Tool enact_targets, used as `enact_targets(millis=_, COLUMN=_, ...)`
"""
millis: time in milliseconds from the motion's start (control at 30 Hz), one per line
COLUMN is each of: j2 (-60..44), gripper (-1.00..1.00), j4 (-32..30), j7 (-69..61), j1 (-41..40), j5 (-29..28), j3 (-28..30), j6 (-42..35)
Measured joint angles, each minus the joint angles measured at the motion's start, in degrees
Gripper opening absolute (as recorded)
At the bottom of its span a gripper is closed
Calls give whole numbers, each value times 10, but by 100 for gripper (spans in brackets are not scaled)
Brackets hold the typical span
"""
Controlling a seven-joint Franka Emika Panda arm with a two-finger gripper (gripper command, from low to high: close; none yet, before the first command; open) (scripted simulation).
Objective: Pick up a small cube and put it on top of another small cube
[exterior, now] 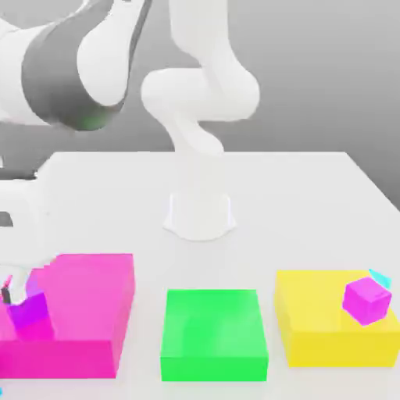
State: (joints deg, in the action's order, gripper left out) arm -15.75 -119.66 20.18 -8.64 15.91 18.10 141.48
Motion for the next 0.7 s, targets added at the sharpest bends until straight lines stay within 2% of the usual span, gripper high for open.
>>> enact_targets(millis=200, j2=-118, gripper=0, j4=23, j7=-35, j1=-45, j5=6, j3=9, j6=24)
enact_targets(millis=333, j2=-200, gripper=0, j4=43, j7=-56, j1=-74, j5=28, j3=-15, j6=73)
enact_targets(millis=367, j2=-216, gripper=-100, j4=47, j7=-61, j1=-79, j5=34, j3=-22, j6=84)
enact_targets(millis=567, j2=-224, gripper=-100, j4=49, j7=-64, j1=-82, j5=39, j3=-25, j6=89)
enact_targets(millis=700, j2=-166, gripper=-100, j4=34, j7=-48, j1=-63, j5=15, j3=0, j6=46)
